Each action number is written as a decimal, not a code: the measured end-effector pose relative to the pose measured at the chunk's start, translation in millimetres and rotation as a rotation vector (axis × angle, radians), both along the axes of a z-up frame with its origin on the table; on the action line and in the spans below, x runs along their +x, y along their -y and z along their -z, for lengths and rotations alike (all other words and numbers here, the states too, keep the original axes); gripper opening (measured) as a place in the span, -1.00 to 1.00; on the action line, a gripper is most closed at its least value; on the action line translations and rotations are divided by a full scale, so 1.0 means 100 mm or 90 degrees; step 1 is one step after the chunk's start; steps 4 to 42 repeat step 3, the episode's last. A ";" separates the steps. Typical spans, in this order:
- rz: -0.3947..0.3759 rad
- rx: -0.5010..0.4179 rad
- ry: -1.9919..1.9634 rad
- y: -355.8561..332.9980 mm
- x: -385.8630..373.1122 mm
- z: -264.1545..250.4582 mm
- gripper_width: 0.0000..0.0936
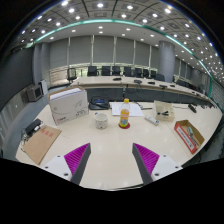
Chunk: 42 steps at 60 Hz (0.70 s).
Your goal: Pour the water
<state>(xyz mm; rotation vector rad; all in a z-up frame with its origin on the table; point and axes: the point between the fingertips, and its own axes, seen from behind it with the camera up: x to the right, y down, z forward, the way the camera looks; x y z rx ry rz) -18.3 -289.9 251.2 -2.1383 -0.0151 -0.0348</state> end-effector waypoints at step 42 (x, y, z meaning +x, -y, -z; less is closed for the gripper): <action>-0.001 0.001 -0.001 0.03 -0.06 0.00 0.84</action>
